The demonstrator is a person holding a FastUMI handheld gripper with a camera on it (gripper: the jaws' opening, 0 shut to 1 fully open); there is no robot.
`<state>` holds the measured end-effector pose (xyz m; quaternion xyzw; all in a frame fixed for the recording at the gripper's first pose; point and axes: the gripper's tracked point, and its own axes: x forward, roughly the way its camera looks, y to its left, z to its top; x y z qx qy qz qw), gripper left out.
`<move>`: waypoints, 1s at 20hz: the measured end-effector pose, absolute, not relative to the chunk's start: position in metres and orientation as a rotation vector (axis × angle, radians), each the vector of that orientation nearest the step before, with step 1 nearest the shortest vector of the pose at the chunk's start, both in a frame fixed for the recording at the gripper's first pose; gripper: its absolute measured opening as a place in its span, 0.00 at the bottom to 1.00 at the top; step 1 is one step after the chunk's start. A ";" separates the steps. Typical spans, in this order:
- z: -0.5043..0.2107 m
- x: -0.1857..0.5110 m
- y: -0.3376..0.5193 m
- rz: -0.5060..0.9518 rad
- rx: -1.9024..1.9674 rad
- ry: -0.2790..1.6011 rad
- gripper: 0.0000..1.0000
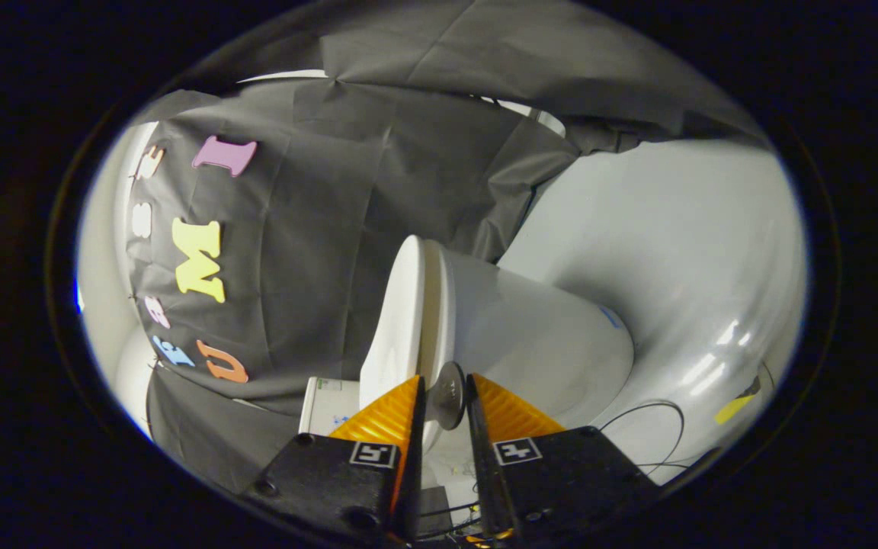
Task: Open the toilet lid.
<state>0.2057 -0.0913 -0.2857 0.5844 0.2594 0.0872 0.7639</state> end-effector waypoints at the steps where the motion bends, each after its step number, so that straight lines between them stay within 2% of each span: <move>1: -0.285 0.205 -0.090 0.197 1.281 0.566 0.27; 3: -0.283 0.205 -0.093 0.198 1.315 0.574 0.15; 7: -0.285 0.207 -0.091 0.202 1.362 0.568 0.12; 9: -0.284 0.208 -0.092 0.208 1.364 0.560 0.07; 12: -0.281 0.207 -0.089 0.203 1.364 0.568 0.04; 20: -0.270 0.213 -0.087 0.179 1.197 0.617 0.03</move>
